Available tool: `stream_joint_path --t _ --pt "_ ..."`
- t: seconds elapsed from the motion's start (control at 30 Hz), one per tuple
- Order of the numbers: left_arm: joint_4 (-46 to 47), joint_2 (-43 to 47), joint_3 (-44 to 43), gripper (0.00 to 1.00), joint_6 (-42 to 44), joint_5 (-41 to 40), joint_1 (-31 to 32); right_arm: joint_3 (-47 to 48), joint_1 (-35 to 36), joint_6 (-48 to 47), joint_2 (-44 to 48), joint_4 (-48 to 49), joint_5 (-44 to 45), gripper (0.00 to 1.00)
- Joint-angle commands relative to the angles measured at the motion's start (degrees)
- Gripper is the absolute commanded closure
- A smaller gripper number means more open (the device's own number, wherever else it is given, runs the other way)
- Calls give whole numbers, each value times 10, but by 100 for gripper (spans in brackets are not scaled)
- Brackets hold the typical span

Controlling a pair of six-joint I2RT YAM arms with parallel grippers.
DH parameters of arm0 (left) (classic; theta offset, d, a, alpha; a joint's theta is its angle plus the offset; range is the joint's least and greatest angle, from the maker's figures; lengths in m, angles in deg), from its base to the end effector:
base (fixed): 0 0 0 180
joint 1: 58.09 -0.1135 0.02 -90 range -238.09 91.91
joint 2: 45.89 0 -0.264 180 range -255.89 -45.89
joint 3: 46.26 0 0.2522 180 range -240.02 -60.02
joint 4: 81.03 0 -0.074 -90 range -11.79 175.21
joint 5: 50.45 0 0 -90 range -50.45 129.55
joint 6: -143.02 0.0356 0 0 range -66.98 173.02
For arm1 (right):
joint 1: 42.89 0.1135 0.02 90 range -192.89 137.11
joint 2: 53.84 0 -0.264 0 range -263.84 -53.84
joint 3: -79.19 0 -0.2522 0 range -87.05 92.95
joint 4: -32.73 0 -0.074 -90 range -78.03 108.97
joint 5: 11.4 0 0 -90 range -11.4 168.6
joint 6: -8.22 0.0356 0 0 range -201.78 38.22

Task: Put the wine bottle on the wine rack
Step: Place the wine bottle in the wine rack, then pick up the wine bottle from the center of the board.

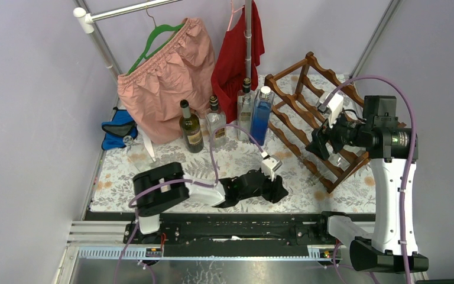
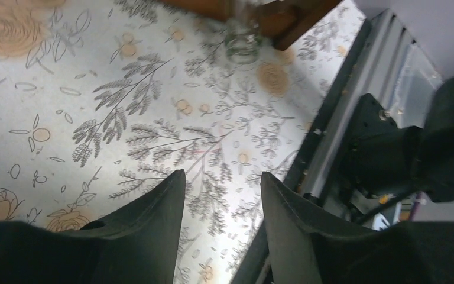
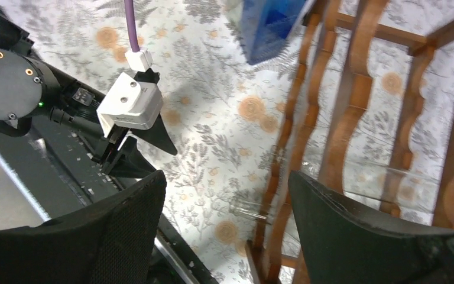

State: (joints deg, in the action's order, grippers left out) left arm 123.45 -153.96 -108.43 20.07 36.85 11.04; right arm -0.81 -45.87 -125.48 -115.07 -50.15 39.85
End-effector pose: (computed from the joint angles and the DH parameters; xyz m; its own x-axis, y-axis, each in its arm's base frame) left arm 0.1367 -0.3539 0.1434 -0.6083 0.0705 -0.7905 0.6993 0.5186 -0.4919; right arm 0.1636 0.0138 0.4320 -0.2205 -0.5281 -0.8201 -0.7754 0.6050 -0.1811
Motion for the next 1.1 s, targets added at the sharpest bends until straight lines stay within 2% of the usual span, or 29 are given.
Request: stream_joint_path --t 0.0,0.27,0.5,0.57,0.6,0.63,0.7,0.77,0.9,1.07 --pt "35 71 29 43 68 -57 29 -17 3 -19 12 -25 -83 18" --pt "6 218 131 41 87 -127 55 -96 5 -51 28 -44 -168 20" --pt "-37 330 188 25 85 -165 56 -189 10 -89 52 -45 -171 20" --pt "-30 346 196 15 93 -171 55 -208 10 -100 59 -46 -161 20" --pt "-13 348 203 5 101 -171 56 -215 10 -103 63 -46 -156 20" --pt "16 346 212 2 109 -172 55 -223 10 -104 67 -44 -154 20" --pt "86 327 231 1 109 -188 55 -234 10 -99 79 -36 -152 20" --pt "136 290 228 1 113 -171 45 -245 10 -76 92 -16 -152 20" --pt "98 188 122 2 107 -98 20 -271 10 -20 118 40 -146 20" --pt "166 91 68 6 41 -27 -10 -296 10 46 167 114 -84 20"
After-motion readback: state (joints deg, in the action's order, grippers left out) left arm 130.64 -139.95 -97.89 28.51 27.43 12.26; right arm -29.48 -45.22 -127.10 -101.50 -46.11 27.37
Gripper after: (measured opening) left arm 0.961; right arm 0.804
